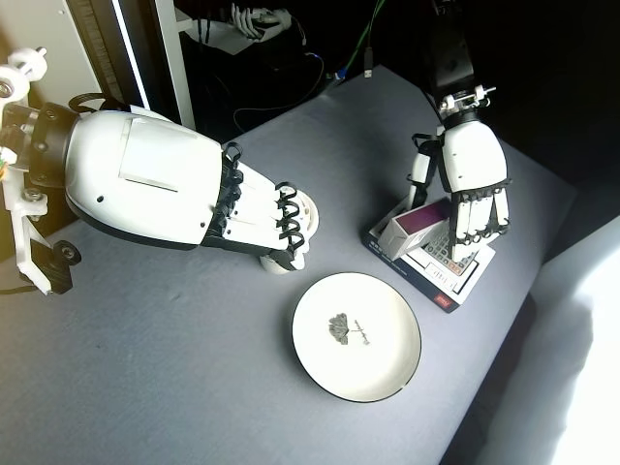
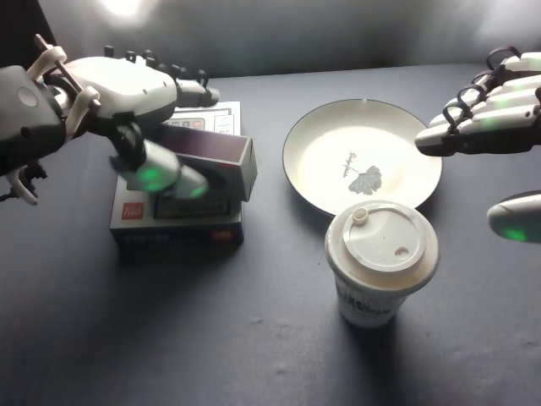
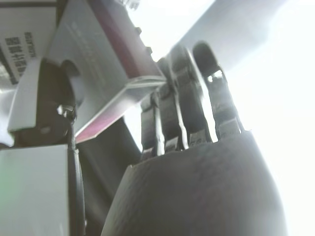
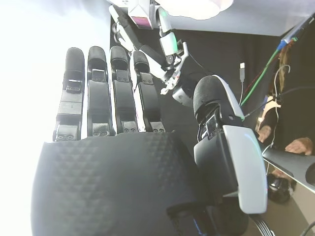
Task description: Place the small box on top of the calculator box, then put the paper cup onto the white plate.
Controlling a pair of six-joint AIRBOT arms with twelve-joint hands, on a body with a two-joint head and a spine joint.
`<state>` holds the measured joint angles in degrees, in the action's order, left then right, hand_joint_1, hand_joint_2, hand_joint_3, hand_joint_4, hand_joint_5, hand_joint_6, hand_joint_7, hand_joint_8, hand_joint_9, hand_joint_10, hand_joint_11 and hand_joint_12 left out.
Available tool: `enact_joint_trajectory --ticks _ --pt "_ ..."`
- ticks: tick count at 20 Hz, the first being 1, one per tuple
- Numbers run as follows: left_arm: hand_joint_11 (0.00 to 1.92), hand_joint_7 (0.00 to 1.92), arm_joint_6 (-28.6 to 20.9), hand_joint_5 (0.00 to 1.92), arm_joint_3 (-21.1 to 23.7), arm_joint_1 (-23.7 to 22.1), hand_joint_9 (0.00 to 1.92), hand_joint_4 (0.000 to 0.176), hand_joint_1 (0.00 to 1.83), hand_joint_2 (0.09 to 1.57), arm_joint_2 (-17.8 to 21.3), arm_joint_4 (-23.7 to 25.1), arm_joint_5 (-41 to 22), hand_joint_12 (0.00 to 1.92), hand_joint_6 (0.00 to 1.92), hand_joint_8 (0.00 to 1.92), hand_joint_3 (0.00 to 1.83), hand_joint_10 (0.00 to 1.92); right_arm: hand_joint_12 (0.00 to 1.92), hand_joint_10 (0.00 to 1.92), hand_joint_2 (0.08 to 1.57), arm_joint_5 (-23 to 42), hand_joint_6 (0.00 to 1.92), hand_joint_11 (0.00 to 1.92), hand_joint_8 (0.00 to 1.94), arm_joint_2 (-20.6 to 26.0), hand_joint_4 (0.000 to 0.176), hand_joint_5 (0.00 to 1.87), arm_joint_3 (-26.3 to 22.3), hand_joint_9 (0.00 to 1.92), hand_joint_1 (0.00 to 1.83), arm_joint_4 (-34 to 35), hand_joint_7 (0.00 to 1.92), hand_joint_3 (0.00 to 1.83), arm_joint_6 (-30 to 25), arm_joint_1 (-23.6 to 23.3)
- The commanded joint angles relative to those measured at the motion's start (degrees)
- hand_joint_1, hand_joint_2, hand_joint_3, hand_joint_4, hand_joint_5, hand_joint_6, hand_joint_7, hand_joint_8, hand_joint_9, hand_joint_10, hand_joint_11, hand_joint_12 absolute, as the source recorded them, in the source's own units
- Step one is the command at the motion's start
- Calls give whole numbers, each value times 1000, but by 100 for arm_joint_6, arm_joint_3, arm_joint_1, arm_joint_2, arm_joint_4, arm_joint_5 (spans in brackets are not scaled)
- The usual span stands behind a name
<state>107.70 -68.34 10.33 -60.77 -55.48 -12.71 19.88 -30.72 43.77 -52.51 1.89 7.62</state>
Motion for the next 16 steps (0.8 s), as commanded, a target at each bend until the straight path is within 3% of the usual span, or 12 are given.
enact_joint_trajectory --ticks 1,2,3,5,6,8,10,12,13,14,16 --pt "0 184 -4 120 46 -90 197 0 272 1063 143 59 -675 479 0 1 0 0 552 1 1304 419 0 0 1 52 0 230 -8 194 74 203 228 0 -163 -98" --pt "0 161 -4 111 115 -102 167 0 174 1058 178 17 -799 420 0 0 0 0 390 0 1237 420 0 0 1 36 0 169 -8 131 116 203 162 0 -230 -98" --pt "0 156 -4 113 219 -118 156 0 153 1049 241 -9 -956 423 1 0 0 0 365 0 1180 420 0 0 0 -9 0 151 -8 119 134 203 145 0 -324 -95" --pt "0 162 -5 121 422 -187 158 0 169 1044 384 -25 -1145 438 1 1 0 1 105 0 1062 418 0 0 0 -127 0 11 -6 8 240 203 10 0 -481 -92" --pt "0 181 -6 137 579 -211 176 0 167 1036 513 -13 -1179 492 4 6 0 6 20 0 989 377 0 0 0 -211 0 1 -6 1 440 203 1 0 -667 -91" --pt "0 145 -115 98 860 -266 141 0 105 1061 768 196 -1151 367 1 2 4 0 0 0 867 201 0 0 0 -361 0 0 -2 0 811 203 0 0 -912 -84" --pt "0 140 -689 97 1091 -278 131 0 100 1064 1046 850 -856 353 2 1 4 0 0 0 855 190 0 0 0 -473 0 0 -2 0 872 200 0 0 -995 -74" --pt "0 147 -1712 105 1271 -268 135 0 110 1067 1334 1993 -363 363 4 3 3 2 0 0 854 189 0 0 0 -596 0 0 70 0 914 -347 0 0 -1519 -145" --pt "0 166 -3246 119 1344 -245 156 0 90 1063 1476 3620 -125 436 4 5 1 5 0 0 812 190 0 0 0 -691 0 0 158 0 1044 -383 0 0 -1875 -146" --pt "0 163 -4420 118 1431 -180 152 0 78 1068 1572 4750 -160 427 1 2 2 2 0 0 776 190 0 0 0 -755 0 0 222 0 1099 -384 0 0 -2052 -134" --pt "0 129 -5137 92 1679 -18 117 0 64 1092 1776 5509 -503 300 2 5 4 3 0 0 777 190 0 0 0 -808 7 0 243 0 1156 -384 0 0 -2094 -131"
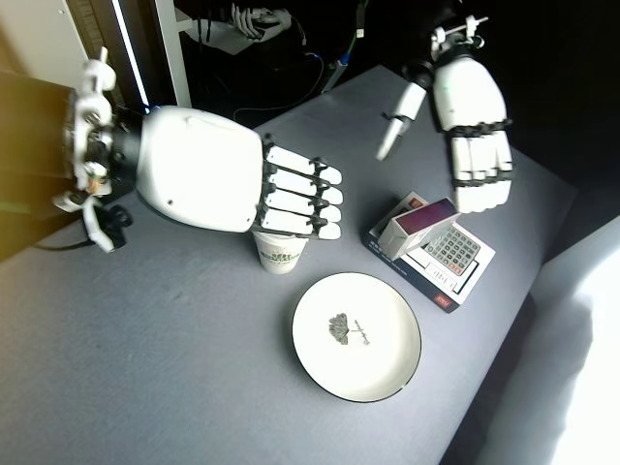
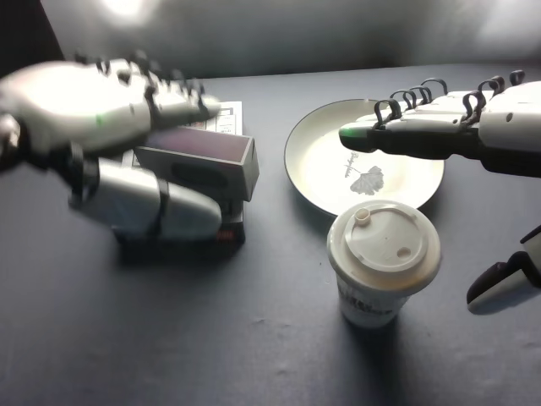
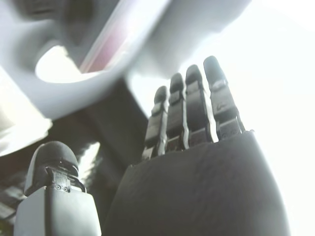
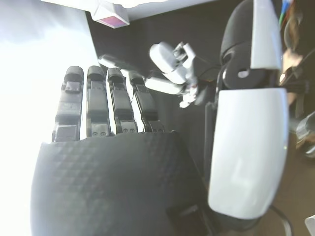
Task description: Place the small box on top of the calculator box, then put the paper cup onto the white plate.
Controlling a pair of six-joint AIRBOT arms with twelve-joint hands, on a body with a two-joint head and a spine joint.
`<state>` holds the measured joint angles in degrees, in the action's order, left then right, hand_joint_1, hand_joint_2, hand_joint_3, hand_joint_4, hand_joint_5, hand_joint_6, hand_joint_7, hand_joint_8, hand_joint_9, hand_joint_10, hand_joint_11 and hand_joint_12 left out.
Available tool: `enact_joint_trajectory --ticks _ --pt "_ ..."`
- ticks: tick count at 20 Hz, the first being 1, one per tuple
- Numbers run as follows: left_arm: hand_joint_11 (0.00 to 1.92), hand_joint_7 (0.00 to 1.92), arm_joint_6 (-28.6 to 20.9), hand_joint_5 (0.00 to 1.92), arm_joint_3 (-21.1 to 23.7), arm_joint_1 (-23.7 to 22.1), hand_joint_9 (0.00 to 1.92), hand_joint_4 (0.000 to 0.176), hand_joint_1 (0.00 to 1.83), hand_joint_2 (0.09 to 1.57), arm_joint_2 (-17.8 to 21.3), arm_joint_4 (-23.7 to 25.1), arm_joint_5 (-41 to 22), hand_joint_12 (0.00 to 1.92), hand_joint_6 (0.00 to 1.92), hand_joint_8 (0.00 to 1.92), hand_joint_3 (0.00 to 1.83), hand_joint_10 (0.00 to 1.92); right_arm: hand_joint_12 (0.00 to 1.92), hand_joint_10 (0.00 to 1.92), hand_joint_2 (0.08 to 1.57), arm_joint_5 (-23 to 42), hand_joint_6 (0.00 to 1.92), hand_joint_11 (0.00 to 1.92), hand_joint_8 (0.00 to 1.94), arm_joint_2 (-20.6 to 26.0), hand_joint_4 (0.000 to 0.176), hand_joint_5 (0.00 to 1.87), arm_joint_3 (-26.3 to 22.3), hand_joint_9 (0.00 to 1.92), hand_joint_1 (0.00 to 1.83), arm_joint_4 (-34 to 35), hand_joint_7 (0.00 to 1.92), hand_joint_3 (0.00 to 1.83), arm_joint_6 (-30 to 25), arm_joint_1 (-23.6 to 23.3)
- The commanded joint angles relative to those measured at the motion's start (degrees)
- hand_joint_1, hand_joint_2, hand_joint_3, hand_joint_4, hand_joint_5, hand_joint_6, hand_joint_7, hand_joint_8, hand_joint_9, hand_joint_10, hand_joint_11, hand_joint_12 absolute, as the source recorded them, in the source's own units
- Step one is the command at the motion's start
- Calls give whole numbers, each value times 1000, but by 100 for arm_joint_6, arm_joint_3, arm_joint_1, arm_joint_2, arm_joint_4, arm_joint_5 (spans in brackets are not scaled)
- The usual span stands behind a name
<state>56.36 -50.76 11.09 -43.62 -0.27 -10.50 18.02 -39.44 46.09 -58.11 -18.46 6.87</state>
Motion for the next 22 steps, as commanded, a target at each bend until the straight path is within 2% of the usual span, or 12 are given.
enact_joint_trajectory --ticks 1,3,5,6,8,10,14,17,18,20,21,22 --pt "0 152 -76 105 108 16 142 0 129 1097 216 67 -815 341 4 9 3 9 0 0 797 377 0 0 0 12 11 0 11 0 1218 164 0 0 -71 -58" --pt "0 160 -243 113 417 272 153 0 163 1106 491 179 -1006 335 6 6 1 6 0 0 824 312 0 0 0 -80 0 0 16 0 1302 -161 0 0 -361 -80" --pt "0 219 -410 176 689 647 208 0 192 1093 730 223 -1368 465 11 13 0 14 1 0 855 242 0 2 0 -214 0 0 58 0 1261 -323 0 9 -542 -69" --pt "0 170 -451 130 879 938 164 0 176 1106 913 283 -1652 370 4 6 2 5 0 0 868 183 0 0 0 -346 0 0 114 0 1287 -323 0 14 -554 -64" --pt "0 144 -448 102 1097 1380 145 0 149 1114 1132 651 -2389 315 0 0 3 0 1 0 881 111 0 1 0 -526 0 0 193 0 1276 -321 0 17 -597 -54" --pt "0 193 -473 140 1275 1636 186 0 160 1112 1333 1033 -2704 424 8 10 0 9 10 0 887 -15 0 18 0 -645 0 0 214 0 1267 -327 0 16 -596 -43" --pt "0 235 -863 183 1423 1725 227 0 163 1109 1478 1515 -2805 520 5 7 0 9 10 0 883 -141 0 9 0 -830 0 0 289 0 1265 -499 0 10 -594 32" --pt "0 201 -1296 139 1423 1796 197 0 104 1125 1543 1927 -2853 441 1 1 3 1 0 0 883 -143 0 0 0 -905 0 0 340 0 1274 -538 0 7 -594 127" --pt "0 210 -1466 151 1432 1808 203 0 123 1124 1547 2053 -2834 438 5 5 1 3 8 0 848 -143 0 17 0 -924 0 0 340 0 1357 -549 0 0 -594 145" --pt "0 211 -1739 152 1467 1801 210 0 125 1120 1553 2312 -2722 473 4 3 0 4 13 0 871 -143 0 23 0 -955 0 0 345 0 1280 -597 0 2 -593 166" --pt "0 243 -1821 186 1479 1774 231 0 145 1117 1550 2405 -2652 533 9 9 0 8 6 0 888 -143 0 4 0 -958 0 0 350 0 1309 -601 0 9 -593 173" --pt "0 228 -1913 179 1502 1707 215 0 138 1117 1547 2567 -2537 491 3 4 0 3 7 0 901 -130 0 6 0 -997 0 0 388 0 1287 -615 0 14 -592 182"
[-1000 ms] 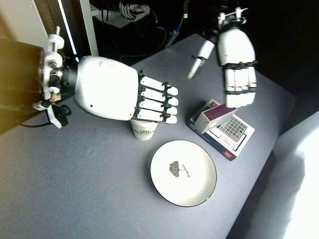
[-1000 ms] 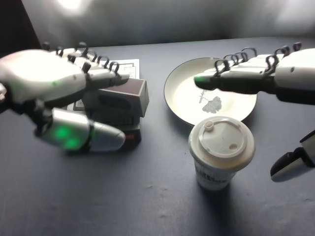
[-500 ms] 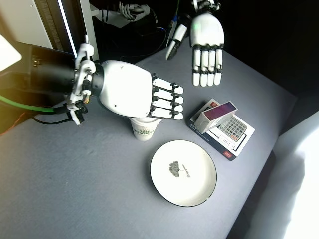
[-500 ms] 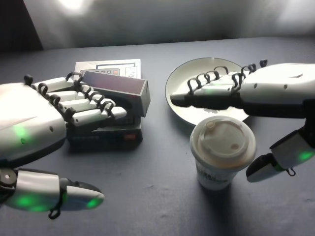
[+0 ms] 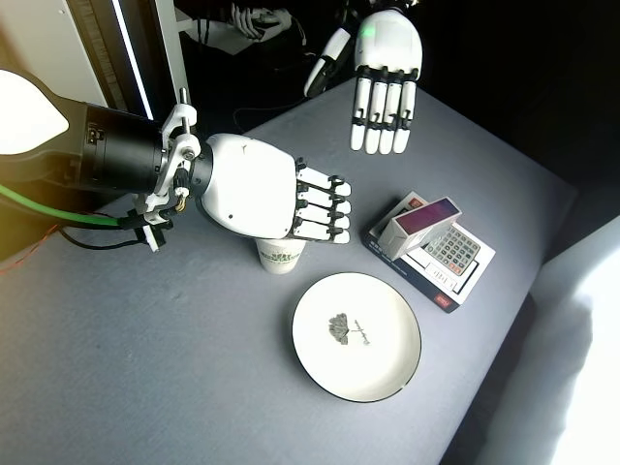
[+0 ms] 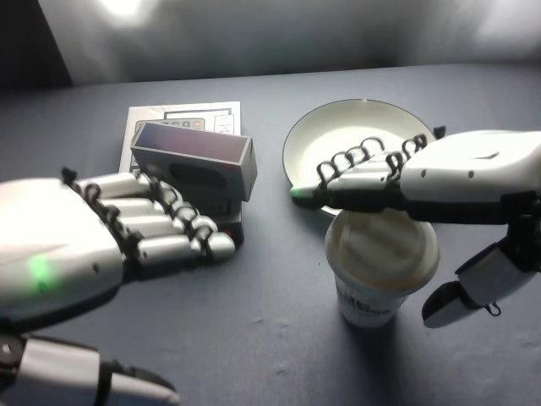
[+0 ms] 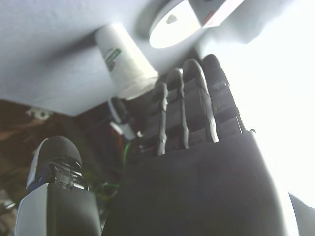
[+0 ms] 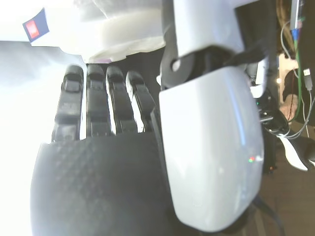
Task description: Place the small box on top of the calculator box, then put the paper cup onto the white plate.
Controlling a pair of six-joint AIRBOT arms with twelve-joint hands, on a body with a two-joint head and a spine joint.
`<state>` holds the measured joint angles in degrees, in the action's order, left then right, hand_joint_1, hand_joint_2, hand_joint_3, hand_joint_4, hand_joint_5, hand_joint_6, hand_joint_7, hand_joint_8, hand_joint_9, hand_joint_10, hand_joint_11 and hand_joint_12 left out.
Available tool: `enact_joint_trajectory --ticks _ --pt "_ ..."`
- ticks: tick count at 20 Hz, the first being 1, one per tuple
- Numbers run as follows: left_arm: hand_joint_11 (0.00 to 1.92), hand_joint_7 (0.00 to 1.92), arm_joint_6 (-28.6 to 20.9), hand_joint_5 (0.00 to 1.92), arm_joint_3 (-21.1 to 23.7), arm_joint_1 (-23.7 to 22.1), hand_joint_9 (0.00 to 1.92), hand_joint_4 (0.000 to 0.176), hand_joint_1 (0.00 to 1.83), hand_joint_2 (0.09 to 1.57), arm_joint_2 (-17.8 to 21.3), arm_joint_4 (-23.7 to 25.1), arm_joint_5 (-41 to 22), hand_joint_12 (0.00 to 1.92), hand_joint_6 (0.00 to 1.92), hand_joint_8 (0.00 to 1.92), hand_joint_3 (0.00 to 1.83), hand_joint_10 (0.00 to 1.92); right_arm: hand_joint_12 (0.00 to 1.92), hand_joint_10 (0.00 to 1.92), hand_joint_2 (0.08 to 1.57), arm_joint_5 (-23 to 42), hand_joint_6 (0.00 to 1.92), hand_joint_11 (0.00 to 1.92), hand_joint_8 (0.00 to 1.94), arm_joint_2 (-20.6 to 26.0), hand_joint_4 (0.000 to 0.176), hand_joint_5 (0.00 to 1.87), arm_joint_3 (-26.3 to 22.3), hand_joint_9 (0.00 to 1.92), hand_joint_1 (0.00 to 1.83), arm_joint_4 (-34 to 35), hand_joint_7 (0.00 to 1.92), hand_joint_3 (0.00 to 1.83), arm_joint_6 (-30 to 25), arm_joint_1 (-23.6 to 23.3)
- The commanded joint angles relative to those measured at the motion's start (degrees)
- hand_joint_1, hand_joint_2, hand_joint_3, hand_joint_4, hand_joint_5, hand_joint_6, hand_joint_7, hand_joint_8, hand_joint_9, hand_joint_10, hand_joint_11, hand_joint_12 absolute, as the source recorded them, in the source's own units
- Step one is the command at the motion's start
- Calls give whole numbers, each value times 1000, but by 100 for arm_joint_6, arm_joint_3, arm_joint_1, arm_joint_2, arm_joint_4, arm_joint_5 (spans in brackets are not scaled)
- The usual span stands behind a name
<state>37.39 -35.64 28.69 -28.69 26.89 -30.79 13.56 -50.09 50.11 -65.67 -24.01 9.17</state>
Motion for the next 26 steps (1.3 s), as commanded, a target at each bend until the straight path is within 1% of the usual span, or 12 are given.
enact_joint_trajectory --ticks 1,6,12,17,18,19,21,22,23,24,25,26 --pt "0 212 -61 157 17 -113 203 0 125 1124 52 -45 -451 441 2 2 1 1 8 0 904 323 0 5 0 -10 0 0 63 0 1299 133 0 13 -38 -43" --pt "0 202 -97 160 44 -125 200 0 155 1134 52 45 -435 376 4 5 1 5 18 0 925 444 0 11 0 -170 0 0 183 0 1313 134 0 16 -39 -30" --pt "0 245 -99 199 61 -187 236 0 149 1130 -6 85 -427 511 4 4 1 5 37 0 948 485 0 17 0 -371 0 0 432 0 1287 286 0 14 -39 130" --pt "0 234 -99 198 38 -189 228 0 155 1130 -9 38 -410 461 1 1 0 0 242 0 1005 565 0 0 0 -384 0 0 463 0 1376 305 0 8 -48 169" --pt "0 247 -99 200 22 -193 242 0 148 1142 -9 11 -410 492 1 4 3 4 421 4 1042 577 0 0 0 -382 0 0 464 20 1397 305 0 7 -49 212" --pt "0 247 -99 200 5 -210 242 0 148 1142 -9 -13 -410 492 1 4 3 4 421 4 1042 584 0 0 0 -380 0 0 466 20 1397 305 0 7 -62 281" --pt "0 292 -99 239 -4 -241 279 0 140 1152 -9 -32 -408 616 7 9 0 11 1021 33 1078 584 17 0 11 -373 0 236 466 302 1398 305 258 2 -68 313" --pt "0 292 -99 238 -4 -254 273 0 117 1160 -9 -33 -398 611 2 4 2 4 1101 26 1083 588 13 0 7 -369 0 300 466 362 1429 305 324 1 -69 312" --pt "0 280 -99 237 2 -280 263 0 83 1172 -9 -33 -368 548 0 1 3 1 1120 60 1149 618 31 256 24 -365 0 525 466 652 1436 305 606 9 -74 312" --pt "0 280 -99 237 13 -313 263 0 83 1172 -11 -31 -324 548 0 1 3 1 1120 60 1149 631 31 256 24 -364 0 525 465 652 1436 305 606 9 -75 314" --pt "0 287 -99 249 22 -350 269 0 76 1180 -14 -29 -286 568 3 3 4 3 1134 1082 1124 635 35 361 16 -362 0 705 465 738 1562 304 794 35 -75 316" --pt "0 276 -99 240 27 -399 260 0 41 1190 -22 -24 -248 540 1 1 4 1 1672 1252 1151 637 39 571 865 -360 0 824 466 784 1599 304 782 11 -74 316"
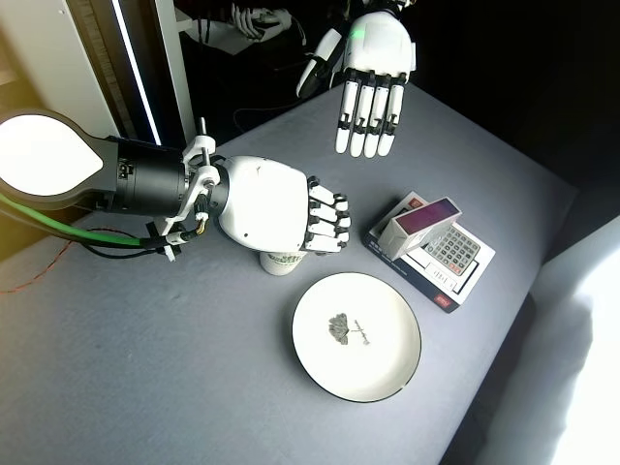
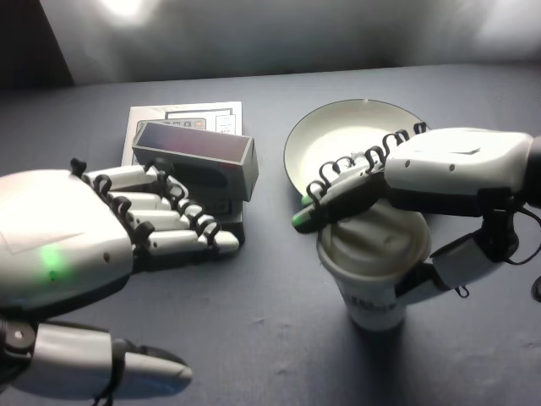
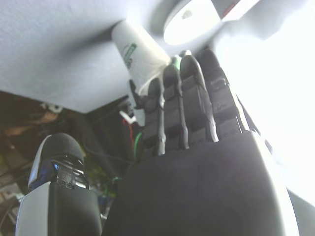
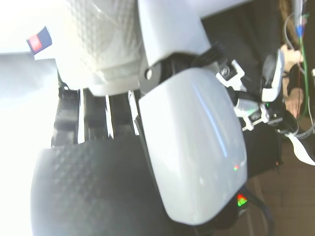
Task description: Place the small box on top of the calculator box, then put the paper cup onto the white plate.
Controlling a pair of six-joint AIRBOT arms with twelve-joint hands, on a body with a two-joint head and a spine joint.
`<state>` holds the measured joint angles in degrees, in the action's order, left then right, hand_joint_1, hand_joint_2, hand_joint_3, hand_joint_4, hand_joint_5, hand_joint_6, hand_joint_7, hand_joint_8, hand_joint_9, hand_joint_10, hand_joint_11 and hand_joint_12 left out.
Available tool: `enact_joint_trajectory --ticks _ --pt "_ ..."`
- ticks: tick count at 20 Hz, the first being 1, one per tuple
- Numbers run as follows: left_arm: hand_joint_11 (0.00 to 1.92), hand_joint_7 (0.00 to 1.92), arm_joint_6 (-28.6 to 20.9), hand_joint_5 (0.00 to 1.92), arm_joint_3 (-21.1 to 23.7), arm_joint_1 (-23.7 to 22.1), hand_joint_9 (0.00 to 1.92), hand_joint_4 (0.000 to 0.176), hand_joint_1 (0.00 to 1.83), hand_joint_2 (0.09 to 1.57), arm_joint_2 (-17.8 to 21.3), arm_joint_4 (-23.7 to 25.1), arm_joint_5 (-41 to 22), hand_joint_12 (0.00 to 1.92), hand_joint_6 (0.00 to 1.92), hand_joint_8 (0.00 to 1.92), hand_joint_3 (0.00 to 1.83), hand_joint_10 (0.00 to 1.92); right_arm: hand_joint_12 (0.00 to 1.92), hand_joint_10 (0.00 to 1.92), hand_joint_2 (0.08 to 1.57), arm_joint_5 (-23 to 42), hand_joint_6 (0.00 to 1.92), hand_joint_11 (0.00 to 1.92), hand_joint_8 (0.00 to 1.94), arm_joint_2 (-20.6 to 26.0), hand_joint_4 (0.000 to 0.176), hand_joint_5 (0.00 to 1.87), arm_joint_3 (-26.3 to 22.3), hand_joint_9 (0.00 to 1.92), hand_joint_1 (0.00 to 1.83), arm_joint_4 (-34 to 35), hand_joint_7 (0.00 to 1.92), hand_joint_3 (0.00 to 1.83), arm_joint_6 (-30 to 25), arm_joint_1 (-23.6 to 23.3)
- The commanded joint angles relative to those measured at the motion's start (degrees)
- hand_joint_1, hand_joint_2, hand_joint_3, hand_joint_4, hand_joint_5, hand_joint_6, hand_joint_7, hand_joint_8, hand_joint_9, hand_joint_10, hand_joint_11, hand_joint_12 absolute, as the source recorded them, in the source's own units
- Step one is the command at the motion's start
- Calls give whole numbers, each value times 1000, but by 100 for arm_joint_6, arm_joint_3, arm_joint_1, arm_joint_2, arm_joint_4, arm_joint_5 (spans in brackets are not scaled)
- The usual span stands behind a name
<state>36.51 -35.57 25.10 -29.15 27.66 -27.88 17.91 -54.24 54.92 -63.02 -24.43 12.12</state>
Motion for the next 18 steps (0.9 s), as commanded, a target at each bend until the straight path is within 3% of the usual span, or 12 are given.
enact_joint_trajectory --ticks 1,4,5,8,18 --pt "0 304 -11 260 25 -124 286 0 33 1197 16 -85 -464 612 2 2 3 1 1631 1091 1126 206 1051 797 776 57 0 799 -16 934 1489 40 979 0 -33 20" --pt "0 312 -11 267 52 -289 295 0 36 1213 11 -12 -310 604 3 3 6 3 1505 1031 1108 258 993 874 906 60 0 864 -16 963 1490 41 934 1 -41 19" --pt "0 353 -11 318 65 -304 333 0 66 1208 11 -4 -292 712 9 9 0 9 1489 1021 1106 277 995 870 901 61 0 874 -17 968 1491 41 937 0 -58 16" --pt "0 331 -11 297 85 -311 309 0 28 1220 11 35 -269 652 1 2 2 2 1469 1032 1107 293 1009 886 912 63 0 864 -17 960 1491 72 931 0 -123 -32" --pt "0 346 -12 295 41 -308 327 0 56 1237 14 112 -250 647 3 4 1 2 1550 1060 1123 332 1102 797 916 80 0 793 152 949 1492 969 947 0 -141 -675"
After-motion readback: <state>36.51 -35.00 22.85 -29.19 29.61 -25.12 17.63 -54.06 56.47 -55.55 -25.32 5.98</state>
